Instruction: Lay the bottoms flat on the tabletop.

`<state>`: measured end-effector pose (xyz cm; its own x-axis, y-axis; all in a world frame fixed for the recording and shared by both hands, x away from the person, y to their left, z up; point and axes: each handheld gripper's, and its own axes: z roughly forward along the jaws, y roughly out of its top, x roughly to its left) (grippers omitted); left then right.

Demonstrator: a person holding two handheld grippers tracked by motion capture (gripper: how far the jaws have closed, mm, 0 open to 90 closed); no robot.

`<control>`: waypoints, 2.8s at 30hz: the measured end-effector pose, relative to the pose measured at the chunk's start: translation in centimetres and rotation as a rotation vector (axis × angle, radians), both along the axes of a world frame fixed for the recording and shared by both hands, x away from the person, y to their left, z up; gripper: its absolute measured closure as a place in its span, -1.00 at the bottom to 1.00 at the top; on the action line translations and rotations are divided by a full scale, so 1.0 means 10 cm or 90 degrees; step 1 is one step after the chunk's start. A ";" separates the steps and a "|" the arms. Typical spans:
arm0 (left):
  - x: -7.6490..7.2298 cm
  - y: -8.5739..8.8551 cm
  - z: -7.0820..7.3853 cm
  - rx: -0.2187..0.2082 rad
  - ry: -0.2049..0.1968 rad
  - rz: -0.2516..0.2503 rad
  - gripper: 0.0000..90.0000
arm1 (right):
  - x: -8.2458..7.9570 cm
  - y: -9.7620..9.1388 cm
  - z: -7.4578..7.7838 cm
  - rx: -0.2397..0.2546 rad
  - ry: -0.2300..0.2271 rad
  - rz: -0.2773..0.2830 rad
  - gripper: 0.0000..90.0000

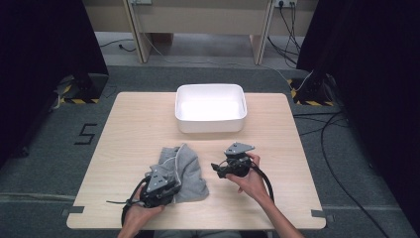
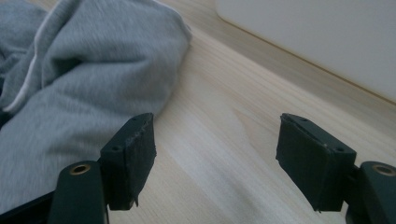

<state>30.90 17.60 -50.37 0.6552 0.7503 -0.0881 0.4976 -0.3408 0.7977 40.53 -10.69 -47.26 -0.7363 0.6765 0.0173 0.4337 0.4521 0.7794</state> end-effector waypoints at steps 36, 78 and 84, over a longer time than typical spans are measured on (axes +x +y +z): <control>0.23 0.82 0.11 -0.147 0.061 0.230 -0.21 | -0.10 0.39 0.25 0.046 -0.001 0.053 -0.37; 0.19 0.61 0.01 -0.128 0.090 0.176 -0.01 | -0.18 0.19 0.48 -0.001 -0.062 0.050 0.60; 0.17 0.56 -0.01 -0.125 0.110 0.154 0.17 | -0.36 0.43 0.29 0.004 -0.016 0.093 0.20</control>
